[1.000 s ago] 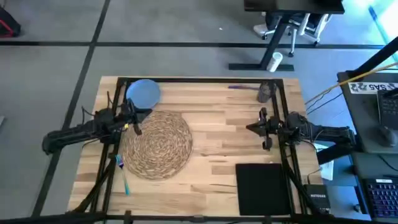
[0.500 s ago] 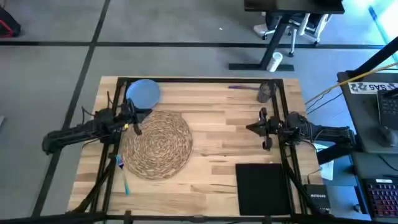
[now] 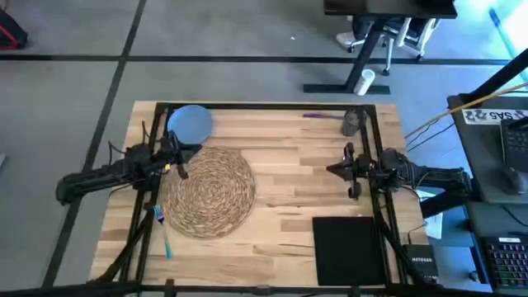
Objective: Set table place
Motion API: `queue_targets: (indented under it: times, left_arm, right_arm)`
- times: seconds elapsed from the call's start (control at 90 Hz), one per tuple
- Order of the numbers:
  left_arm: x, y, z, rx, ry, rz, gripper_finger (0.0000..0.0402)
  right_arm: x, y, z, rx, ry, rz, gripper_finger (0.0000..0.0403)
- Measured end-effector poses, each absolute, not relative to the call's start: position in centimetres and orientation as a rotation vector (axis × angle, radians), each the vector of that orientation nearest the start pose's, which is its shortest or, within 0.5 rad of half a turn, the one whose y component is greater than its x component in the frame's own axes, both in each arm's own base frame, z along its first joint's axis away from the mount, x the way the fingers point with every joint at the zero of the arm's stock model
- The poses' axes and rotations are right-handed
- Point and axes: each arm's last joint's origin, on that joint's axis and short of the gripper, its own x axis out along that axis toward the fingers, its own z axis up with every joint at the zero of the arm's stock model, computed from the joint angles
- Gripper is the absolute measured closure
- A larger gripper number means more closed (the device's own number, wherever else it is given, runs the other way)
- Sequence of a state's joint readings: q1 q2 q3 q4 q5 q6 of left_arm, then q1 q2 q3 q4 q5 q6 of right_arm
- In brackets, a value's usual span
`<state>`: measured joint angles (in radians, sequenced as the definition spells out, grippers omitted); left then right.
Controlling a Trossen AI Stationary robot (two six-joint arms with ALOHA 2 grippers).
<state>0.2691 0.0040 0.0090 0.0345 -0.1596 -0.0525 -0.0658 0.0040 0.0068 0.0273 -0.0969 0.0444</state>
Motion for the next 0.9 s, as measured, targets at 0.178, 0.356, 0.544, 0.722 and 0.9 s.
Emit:
queue_targets:
  times: [0.178,0.356,0.544,0.722,0.9]
  left_arm:
    - [9.22,3.02,16.97,-0.05,-0.051,0.428,0.04]
    - [9.22,3.02,16.96,-0.05,-0.051,0.428,0.04]
    - [9.22,3.02,17.02,-0.091,-0.066,0.426,0.04]
    - [9.22,3.03,17.08,-0.147,-0.085,0.427,0.04]
    - [9.16,3.04,17.65,-0.267,-0.173,0.422,0.04]
  right_arm:
    - [9.73,-0.36,16.81,0.042,-0.029,0.032,0.0403]
    - [9.73,-0.36,16.81,0.042,-0.029,0.032,0.0403]
    - [9.73,-0.36,16.82,0.042,-0.029,0.032,0.0403]
    - [9.73,-0.36,16.82,0.042,-0.029,0.032,0.0403]
    - [9.73,-0.36,16.81,0.042,-0.029,0.032,0.0403]
